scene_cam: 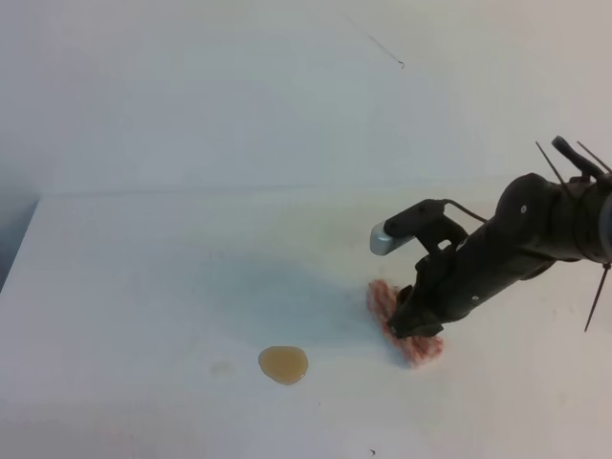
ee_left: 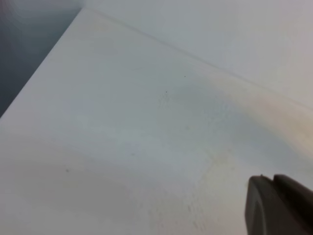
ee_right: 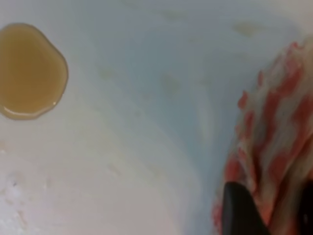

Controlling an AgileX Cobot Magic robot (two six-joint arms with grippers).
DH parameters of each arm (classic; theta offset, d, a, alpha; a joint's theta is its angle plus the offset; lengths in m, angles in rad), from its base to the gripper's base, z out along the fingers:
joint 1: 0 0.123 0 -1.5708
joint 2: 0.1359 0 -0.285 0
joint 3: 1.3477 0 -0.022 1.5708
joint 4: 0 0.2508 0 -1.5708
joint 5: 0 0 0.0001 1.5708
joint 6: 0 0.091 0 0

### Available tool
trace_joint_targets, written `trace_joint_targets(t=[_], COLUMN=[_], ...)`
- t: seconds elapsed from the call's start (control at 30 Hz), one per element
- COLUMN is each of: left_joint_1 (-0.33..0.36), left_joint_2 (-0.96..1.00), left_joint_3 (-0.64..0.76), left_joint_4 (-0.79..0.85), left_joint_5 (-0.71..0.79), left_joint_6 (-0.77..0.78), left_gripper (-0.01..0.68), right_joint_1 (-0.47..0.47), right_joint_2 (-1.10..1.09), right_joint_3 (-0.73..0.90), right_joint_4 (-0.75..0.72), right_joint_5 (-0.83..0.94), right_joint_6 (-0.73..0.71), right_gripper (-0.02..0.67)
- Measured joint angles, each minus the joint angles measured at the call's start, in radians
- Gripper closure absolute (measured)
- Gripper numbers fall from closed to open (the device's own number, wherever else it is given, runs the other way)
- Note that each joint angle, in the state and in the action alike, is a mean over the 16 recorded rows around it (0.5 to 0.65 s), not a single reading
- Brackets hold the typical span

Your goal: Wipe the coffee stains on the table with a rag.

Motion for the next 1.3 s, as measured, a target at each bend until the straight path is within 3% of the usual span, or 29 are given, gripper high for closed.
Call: trace_joint_targets(t=[0.5, 0.83, 1.07, 1.3], left_joint_1=[0.000, 0.000, 0.000, 0.000], left_joint_2=[0.000, 0.000, -0.002, -0.002], left_joint_3=[0.000, 0.000, 0.003, 0.003], left_joint_4=[0.000, 0.000, 0.000, 0.000], left_joint_5=[0.000, 0.000, -0.001, -0.001], left_joint_6=[0.000, 0.000, 0.000, 0.000], left_gripper=[0.674, 0.674, 0.674, 0.674], right_joint_1=[0.015, 0.121, 0.211, 0.248], right_joint_2=[0.032, 0.029, 0.041, 0.086], right_joint_3=[-0.075, -0.130, -0.131, -0.131], right_joint_4=[0.085, 0.336, 0.474, 0.511], right_joint_5=[0.113, 0.195, 0.121, 0.025], right_joint_6=[0.041, -0.057, -0.147, -0.174], right_gripper=[0.625, 0.643, 0.646, 0.649])
